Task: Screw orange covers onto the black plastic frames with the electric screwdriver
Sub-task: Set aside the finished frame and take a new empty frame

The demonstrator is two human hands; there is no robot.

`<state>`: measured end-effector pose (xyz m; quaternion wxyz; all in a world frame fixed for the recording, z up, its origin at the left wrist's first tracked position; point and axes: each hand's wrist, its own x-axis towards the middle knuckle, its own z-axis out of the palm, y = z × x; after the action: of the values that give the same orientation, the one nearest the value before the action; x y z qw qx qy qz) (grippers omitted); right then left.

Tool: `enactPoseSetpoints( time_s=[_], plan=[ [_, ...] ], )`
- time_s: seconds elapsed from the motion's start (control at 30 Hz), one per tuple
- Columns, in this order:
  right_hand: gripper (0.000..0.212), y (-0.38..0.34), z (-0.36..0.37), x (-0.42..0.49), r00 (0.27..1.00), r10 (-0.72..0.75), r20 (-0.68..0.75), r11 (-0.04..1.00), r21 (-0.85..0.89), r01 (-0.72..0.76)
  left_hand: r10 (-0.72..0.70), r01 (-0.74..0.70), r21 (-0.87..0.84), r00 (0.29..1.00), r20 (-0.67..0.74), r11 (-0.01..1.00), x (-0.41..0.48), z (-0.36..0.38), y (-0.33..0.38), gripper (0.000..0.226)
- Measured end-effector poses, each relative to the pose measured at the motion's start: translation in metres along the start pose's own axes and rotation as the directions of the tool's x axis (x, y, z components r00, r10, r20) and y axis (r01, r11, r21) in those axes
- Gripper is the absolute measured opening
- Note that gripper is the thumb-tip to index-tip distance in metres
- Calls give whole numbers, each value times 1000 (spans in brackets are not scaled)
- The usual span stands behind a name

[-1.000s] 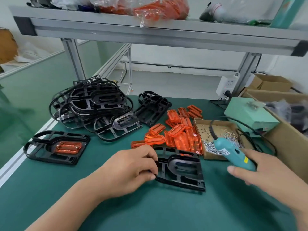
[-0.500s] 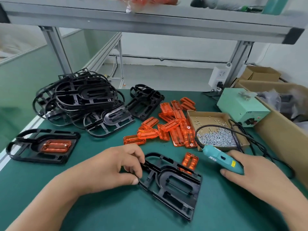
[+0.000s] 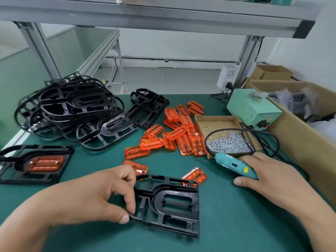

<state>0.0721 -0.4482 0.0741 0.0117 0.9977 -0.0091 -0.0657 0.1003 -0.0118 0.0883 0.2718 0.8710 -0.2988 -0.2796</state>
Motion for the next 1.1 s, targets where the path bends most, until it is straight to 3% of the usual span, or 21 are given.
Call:
enactPoseSetpoints(
  time_s=[0.1,0.2,0.33,0.4,0.47,0.5,0.63,0.77,0.87,0.97,1.1],
  plan=[
    [78,0,3,-3,1000,-21,-16,1000,-22,20,5,-5,-1,997,-81,1000,4,3,1,31],
    [79,-3,6,-7,996,-48,-70,999,1,48,42,-44,-8,983,-181,999,9,11,6,60],
    [64,-12,12,-9,958,-122,-261,982,108,154,100,-96,38,988,-114,995,19,25,16,104],
    [54,-20,15,-7,879,-221,-423,952,103,289,106,-96,120,991,-79,988,24,30,18,115],
    [44,-35,14,-2,757,-396,-520,868,57,493,114,-100,186,991,-66,978,26,31,20,117],
    [43,-44,13,3,708,-497,-501,816,7,578,125,-108,209,990,-67,972,27,31,19,116],
    [45,-74,15,24,644,-713,-277,696,-166,699,151,-132,197,985,-86,972,26,30,18,109],
    [32,-85,14,36,664,-699,-265,711,-154,687,128,-108,189,987,-99,976,26,31,15,115],
    [25,-86,17,30,658,-630,-412,755,-126,643,108,-92,192,991,-77,977,25,31,15,125],
    [25,-84,18,9,641,-523,-562,760,34,650,94,-76,222,993,-71,972,26,33,15,133],
    [30,-98,29,-21,622,-624,-473,699,19,715,105,-73,287,990,-97,955,27,37,17,127]
  ],
)
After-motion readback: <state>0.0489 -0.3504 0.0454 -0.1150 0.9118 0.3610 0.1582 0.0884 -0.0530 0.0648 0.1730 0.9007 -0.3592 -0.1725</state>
